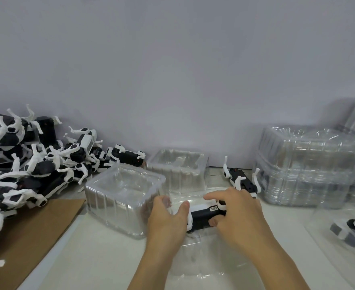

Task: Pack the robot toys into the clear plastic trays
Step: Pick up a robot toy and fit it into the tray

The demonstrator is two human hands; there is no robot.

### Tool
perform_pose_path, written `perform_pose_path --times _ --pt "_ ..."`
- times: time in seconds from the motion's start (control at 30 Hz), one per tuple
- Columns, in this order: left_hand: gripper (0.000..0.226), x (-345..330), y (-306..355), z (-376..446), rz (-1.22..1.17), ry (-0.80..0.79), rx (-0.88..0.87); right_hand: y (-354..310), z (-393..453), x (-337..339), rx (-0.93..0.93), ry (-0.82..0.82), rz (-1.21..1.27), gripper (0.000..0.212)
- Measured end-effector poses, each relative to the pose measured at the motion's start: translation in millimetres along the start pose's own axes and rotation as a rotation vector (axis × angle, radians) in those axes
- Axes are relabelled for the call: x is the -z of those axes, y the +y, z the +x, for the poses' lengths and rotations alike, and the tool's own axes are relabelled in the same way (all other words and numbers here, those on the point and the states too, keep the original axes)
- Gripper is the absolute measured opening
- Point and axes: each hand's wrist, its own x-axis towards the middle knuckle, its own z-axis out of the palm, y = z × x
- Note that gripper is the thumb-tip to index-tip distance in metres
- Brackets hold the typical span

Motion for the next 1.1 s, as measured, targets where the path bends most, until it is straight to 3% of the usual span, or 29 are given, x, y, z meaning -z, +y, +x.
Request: perform_pose_path --times 0.13,0.27,0.53,0.77,0.9,1.1 --pt "0.047 -0.9 -0.5 -0.1 0.012 0.006 -0.022 4.1 -1.0 7.5 0.003 -0.002 0.220 0.039" --pt "0.048 -0.5 -0.9 0.3 0.038 0.006 -0.036 10.6 1.4 11.3 -0.030 0.027 0.342 0.052" --pt "0.051 2.2 -2.6 -0.1 0.050 -0.035 -0.044 13.1 5.0 -3.8 -0.156 0.321 0.377 0.039" --pt "0.051 -1.4 -4.2 2.0 0.016 0.017 -0.035 14.2 6.9 4.2 -0.102 0.184 0.182 0.033" --pt "0.049 -3.6 -4.4 2.0 0.001 0.013 -0.030 -0.6 1.6 -6.2 0.059 0.134 0.028 0.015" --pt "0.014 -2.4 4.3 -1.0 -0.215 -0.003 0.066 -19.3 -1.2 -17.4 0.174 0.038 0.142 0.025"
